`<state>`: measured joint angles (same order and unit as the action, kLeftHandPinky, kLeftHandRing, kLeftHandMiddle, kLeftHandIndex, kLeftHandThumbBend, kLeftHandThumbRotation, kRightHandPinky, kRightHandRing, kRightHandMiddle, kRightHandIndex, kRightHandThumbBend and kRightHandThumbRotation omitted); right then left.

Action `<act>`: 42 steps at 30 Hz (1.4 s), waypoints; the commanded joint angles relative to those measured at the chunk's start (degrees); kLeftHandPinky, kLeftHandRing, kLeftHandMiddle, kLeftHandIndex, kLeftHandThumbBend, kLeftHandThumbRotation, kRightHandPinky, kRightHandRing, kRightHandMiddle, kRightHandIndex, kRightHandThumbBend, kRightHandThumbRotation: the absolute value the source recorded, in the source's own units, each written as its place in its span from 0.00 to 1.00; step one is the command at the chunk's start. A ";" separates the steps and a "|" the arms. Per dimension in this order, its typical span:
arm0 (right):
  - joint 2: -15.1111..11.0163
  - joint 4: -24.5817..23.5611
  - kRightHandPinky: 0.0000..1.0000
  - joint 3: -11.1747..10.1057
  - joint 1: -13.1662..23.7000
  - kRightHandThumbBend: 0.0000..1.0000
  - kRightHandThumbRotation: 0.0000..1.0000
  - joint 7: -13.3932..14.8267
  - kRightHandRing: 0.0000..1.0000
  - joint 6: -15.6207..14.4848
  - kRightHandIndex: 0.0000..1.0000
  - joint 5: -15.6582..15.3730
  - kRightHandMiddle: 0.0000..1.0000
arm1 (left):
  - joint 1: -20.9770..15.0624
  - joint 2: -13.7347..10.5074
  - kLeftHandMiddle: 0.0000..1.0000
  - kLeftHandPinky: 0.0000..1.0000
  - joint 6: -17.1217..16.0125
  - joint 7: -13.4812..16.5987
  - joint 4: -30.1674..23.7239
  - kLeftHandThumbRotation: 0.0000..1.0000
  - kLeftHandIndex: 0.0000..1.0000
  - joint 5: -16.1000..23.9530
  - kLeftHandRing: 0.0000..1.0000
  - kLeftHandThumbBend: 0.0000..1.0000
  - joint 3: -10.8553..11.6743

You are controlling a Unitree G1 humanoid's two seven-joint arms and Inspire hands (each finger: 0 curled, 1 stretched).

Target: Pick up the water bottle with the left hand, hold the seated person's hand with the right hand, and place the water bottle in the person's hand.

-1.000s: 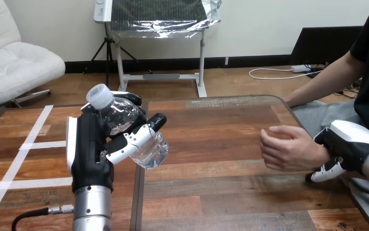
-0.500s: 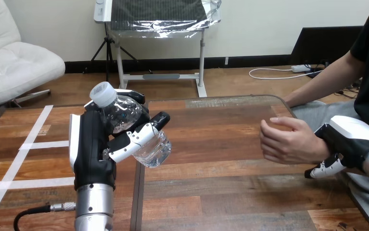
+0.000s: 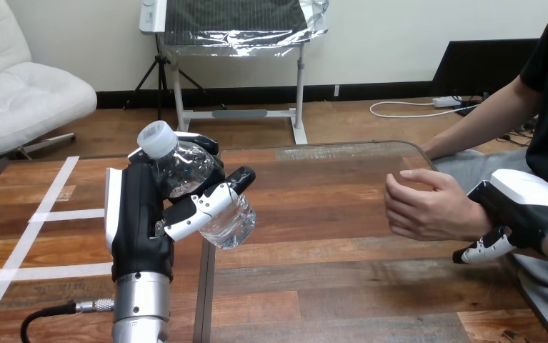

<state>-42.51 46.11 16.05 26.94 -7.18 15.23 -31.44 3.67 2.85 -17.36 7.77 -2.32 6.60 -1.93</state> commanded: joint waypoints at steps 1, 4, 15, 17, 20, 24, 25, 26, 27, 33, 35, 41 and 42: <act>1.35 -1.61 0.22 0.34 -0.37 0.67 0.00 -1.40 0.28 -1.04 0.39 0.27 0.37 | -4.75 0.90 0.42 0.39 -0.73 0.09 -3.19 0.00 0.46 0.01 0.39 0.70 -0.68; 1.30 -1.54 0.21 0.21 -0.51 0.67 0.00 -1.30 0.28 -1.18 0.40 0.33 0.37 | -4.73 0.85 0.42 0.40 -0.59 0.08 -3.33 0.00 0.46 0.05 0.39 0.70 -0.65; 0.94 -1.80 0.21 -0.19 -1.34 0.67 0.00 0.83 0.27 -0.07 0.39 0.28 0.36 | -5.37 0.48 0.42 0.40 -1.25 -0.24 -2.44 0.00 0.46 -0.28 0.40 0.70 -0.37; 0.86 -2.18 0.21 -0.28 -1.42 0.67 0.00 1.01 0.27 0.04 0.39 0.28 0.36 | -5.57 0.43 0.42 0.41 -1.23 -0.23 -2.30 0.00 0.46 -0.16 0.40 0.70 -0.37; 0.79 -2.87 0.20 -0.46 -1.45 0.66 0.00 0.86 0.26 -0.23 0.37 0.39 0.35 | -5.80 0.39 0.42 0.40 -1.03 -0.20 -2.34 0.00 0.46 0.25 0.40 0.70 -0.53; 0.84 -3.77 0.20 -0.80 -1.42 0.67 0.00 0.43 0.25 -1.03 0.36 0.58 0.33 | -6.19 0.36 0.42 0.40 -0.77 -0.14 -2.47 0.00 0.46 1.06 0.40 0.71 -0.88; 0.87 -3.86 0.19 -0.85 -1.38 0.67 0.00 0.38 0.25 -1.18 0.36 0.58 0.33 | -6.30 0.36 0.42 0.39 -0.75 -0.14 -2.42 0.00 0.46 1.20 0.40 0.71 -0.92; 0.83 -4.14 0.19 -0.95 -1.41 0.67 0.00 0.49 0.25 -1.11 0.35 0.61 0.33 | -6.49 0.27 0.42 0.39 -0.80 -0.19 -2.40 0.00 0.46 1.58 0.39 0.71 -1.09; 0.82 -4.26 0.19 -1.00 -1.41 0.67 0.00 0.61 0.25 -1.01 0.35 0.61 0.33 | -6.65 0.22 0.42 0.39 -0.86 -0.24 -2.33 0.00 0.46 1.84 0.39 0.71 -1.18; 0.70 -5.37 0.18 -1.37 -1.51 0.67 0.00 1.05 0.24 -0.76 0.34 0.60 0.32 | -7.31 0.30 0.43 0.38 -0.26 -0.65 -2.62 0.00 0.46 2.89 0.39 0.69 -1.96; 0.69 -5.91 0.18 -1.53 -1.60 0.67 0.00 1.23 0.24 -0.81 0.33 0.56 0.32 | -7.51 0.42 0.43 0.38 0.14 -0.64 -2.81 0.00 0.46 3.44 0.39 0.68 -2.25; 0.36 -8.10 0.19 -1.94 -2.09 0.68 0.00 1.42 0.24 -0.49 0.33 0.54 0.31 | -7.97 0.88 0.43 0.38 1.53 -0.93 -3.44 0.00 0.46 4.41 0.39 0.67 -3.18; 0.31 -8.48 0.18 -2.01 -2.14 0.68 0.00 1.25 0.23 -0.57 0.33 0.58 0.31 | -8.04 0.92 0.43 0.39 1.74 -0.95 -3.53 0.00 0.46 4.51 0.40 0.66 -3.36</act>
<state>-42.77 41.56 14.83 24.54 -6.33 13.96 -31.47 0.84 2.83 -16.09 7.21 -2.33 9.90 -3.46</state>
